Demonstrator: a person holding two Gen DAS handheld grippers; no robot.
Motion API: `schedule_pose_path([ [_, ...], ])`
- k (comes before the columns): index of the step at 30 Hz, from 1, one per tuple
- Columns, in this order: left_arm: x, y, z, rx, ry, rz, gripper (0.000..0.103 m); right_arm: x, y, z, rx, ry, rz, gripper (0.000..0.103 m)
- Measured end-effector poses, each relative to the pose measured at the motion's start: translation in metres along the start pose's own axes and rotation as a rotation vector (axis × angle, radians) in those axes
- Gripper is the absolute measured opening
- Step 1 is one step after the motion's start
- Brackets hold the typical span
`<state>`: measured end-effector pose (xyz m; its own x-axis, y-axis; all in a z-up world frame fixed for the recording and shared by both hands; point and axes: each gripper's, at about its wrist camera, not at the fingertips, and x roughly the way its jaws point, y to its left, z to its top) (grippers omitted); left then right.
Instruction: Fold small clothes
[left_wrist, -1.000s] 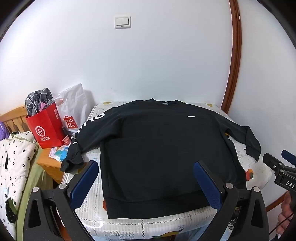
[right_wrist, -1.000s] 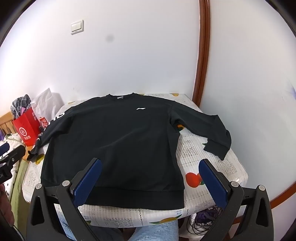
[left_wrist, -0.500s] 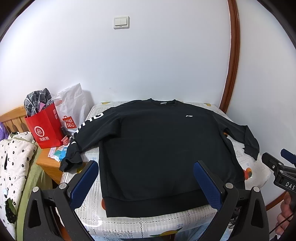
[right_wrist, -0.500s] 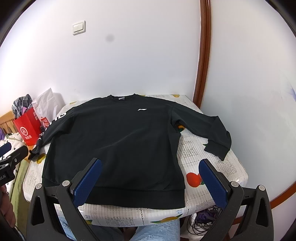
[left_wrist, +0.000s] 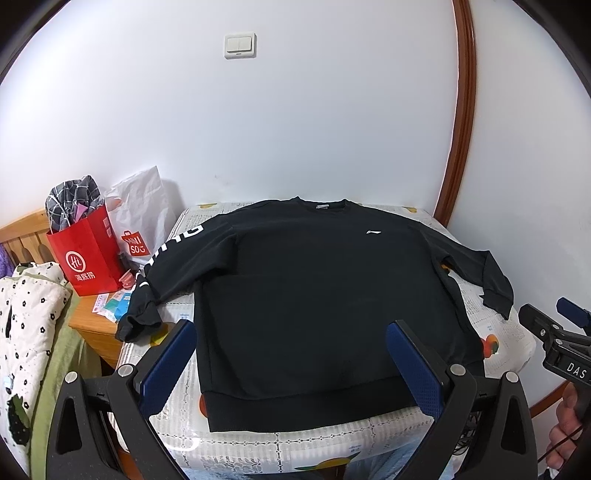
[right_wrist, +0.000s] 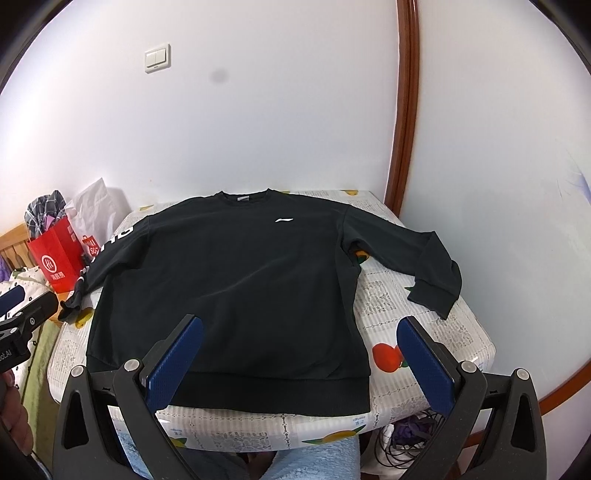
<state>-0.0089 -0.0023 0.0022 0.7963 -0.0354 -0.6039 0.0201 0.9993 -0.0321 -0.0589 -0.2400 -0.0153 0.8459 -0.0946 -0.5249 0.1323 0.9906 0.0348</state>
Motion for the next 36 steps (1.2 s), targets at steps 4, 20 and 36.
schedule_pose_path([
  [4,0.0008,0.0001,0.0007,0.000,0.002,-0.001,0.103,0.0005,0.0006,0.0006,0.002,-0.001,0.000,0.103],
  [20,0.0010,0.0001,0.0008,-0.004,0.000,-0.003,0.103,-0.0003,-0.0020,-0.0029,0.020,-0.002,0.003,0.103],
  [36,-0.0010,-0.0024,-0.0008,-0.001,-0.001,-0.008,0.103,-0.0018,-0.0040,-0.0014,0.027,-0.006,0.001,0.103],
])
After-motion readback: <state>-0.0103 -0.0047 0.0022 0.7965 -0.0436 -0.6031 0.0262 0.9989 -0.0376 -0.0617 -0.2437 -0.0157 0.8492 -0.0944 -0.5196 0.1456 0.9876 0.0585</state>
